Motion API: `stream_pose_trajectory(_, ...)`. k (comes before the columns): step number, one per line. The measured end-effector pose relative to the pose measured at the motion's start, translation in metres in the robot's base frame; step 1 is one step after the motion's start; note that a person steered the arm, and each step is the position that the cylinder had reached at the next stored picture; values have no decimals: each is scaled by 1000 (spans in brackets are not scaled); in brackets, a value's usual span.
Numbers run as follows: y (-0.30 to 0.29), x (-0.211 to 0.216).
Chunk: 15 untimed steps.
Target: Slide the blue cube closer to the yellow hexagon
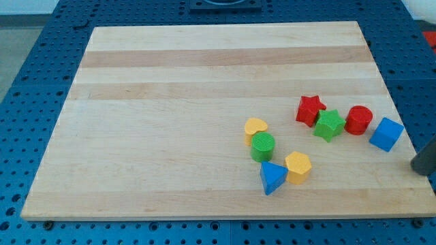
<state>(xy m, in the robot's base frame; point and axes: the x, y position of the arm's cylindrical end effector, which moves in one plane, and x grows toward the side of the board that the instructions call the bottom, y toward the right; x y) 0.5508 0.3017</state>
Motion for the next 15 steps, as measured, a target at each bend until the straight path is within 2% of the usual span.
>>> stream_pose_trajectory(1,6,-35)
stream_pose_trajectory(2,-14,-42)
stream_pose_trajectory(5,-84,0)
stream_pose_trajectory(7,-7,-12)
stream_pose_trajectory(8,10,-51)
stream_pose_trajectory(9,-16,-63)
stream_pose_trajectory(11,-90,-3)
stream_pose_trajectory(12,-120,7)
stream_pose_trajectory(14,-59,-4)
stream_pose_trajectory(15,-33,-36)
